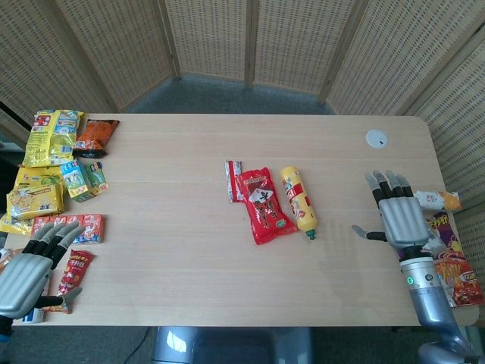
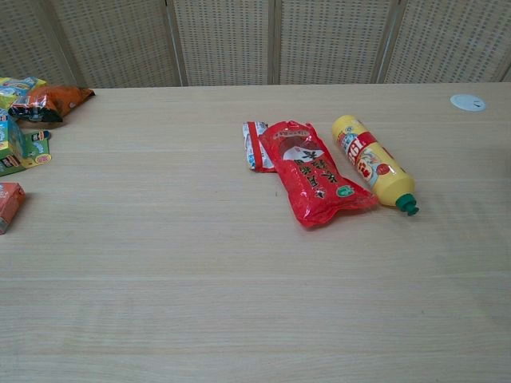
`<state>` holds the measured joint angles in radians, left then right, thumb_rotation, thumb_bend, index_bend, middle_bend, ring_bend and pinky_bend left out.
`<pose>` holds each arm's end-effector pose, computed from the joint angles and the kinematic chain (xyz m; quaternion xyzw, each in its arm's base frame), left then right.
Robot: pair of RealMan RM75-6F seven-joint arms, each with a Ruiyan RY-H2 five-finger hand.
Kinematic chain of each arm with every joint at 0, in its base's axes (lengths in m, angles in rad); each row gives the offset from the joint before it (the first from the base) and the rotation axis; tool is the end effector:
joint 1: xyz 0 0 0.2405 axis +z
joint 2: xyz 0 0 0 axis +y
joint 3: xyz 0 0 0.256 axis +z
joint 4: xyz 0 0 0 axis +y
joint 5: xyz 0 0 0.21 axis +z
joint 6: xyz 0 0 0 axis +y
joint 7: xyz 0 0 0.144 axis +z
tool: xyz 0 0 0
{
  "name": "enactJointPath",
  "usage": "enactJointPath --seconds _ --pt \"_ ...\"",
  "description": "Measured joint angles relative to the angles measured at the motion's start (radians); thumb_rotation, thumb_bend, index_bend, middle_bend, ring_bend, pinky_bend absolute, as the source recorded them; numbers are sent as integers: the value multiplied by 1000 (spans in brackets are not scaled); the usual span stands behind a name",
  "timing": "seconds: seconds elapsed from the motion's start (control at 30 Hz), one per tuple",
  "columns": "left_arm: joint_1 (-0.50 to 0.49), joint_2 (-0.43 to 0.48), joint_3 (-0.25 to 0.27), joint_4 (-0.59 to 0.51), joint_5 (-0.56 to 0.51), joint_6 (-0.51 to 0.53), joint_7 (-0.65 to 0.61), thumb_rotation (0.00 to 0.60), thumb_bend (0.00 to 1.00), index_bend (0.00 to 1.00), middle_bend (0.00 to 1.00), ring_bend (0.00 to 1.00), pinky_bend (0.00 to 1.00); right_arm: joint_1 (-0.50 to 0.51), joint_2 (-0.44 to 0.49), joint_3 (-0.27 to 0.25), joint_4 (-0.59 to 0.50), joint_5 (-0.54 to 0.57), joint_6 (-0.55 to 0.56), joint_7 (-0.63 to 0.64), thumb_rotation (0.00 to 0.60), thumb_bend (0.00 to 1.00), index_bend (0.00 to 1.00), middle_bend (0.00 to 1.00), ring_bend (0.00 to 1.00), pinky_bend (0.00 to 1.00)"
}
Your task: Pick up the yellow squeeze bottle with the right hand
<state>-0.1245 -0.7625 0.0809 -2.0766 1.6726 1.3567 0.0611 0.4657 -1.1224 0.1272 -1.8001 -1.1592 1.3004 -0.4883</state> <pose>-0.2254 0.1522 0.1843 -0.6833 -0.4198 -0.3612 0.4758 -0.2246 -0.2902 0.1374 0.6664 -0.3043 0.3252 0.5979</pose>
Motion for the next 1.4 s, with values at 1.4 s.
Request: enactJointPath --seconds 1.4 --pt "-37 -5 -2 51 39 -19 -82 575 213 0 0 0 0 215 -549 90 378 313 -180 -237 380 52 0 0 0 0"
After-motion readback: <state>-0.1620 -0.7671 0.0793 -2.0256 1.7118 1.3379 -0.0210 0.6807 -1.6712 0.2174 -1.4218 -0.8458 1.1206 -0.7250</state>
